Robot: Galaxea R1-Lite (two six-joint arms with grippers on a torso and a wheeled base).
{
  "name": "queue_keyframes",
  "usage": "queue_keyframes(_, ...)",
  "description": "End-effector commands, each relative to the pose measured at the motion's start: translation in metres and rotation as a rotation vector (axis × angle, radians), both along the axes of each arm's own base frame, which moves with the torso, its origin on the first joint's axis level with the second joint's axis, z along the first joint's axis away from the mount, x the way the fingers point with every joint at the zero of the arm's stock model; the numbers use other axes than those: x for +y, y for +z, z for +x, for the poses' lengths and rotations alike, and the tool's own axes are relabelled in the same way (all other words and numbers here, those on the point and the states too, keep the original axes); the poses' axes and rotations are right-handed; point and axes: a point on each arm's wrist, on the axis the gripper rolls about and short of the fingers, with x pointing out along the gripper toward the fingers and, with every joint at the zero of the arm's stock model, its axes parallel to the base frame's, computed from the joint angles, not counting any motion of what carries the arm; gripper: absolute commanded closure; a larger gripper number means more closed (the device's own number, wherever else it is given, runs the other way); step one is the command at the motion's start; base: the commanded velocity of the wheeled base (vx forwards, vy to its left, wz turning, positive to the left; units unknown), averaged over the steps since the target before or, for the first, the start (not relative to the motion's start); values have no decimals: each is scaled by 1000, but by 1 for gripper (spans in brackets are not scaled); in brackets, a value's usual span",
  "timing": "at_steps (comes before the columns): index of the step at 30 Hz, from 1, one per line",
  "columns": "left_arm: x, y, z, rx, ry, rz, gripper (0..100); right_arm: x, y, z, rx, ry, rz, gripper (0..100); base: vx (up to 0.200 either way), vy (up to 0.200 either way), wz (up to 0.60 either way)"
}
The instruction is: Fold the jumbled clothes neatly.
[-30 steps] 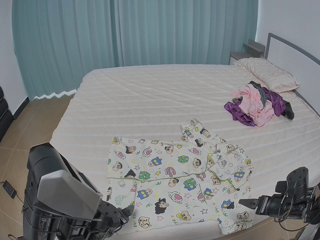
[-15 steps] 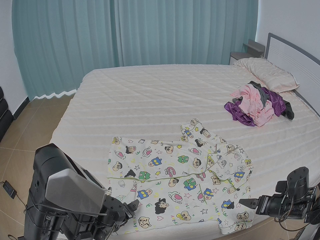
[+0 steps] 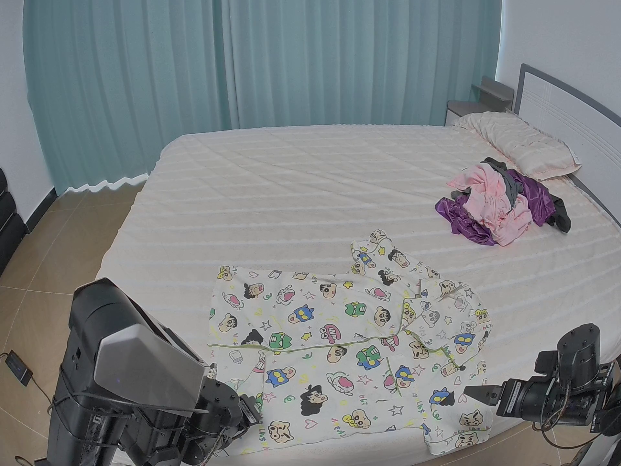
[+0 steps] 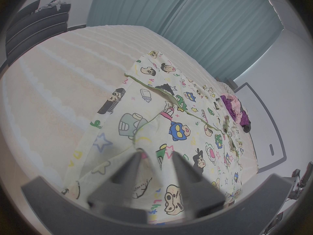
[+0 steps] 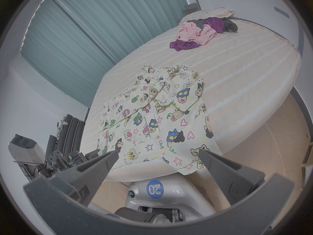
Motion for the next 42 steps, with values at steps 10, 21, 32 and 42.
queue_keyframes(10,14,13,11,-49,76,-22,100,-2,-3,-4,12,0,-9,0,0,0,0)
queue_keyframes(21,46,40,36,-174,53,82,100,-2,-1,-4,4,2,-5,0,0,0,0)
queue_keyframes(32,70,35,52,-163,87,72,100,-2,-1,-4,2,1,-5,0,0,0,0)
queue_keyframes(42,73,16,70,-153,107,78,100,-3,2,-6,-19,3,6,0,0,0,0)
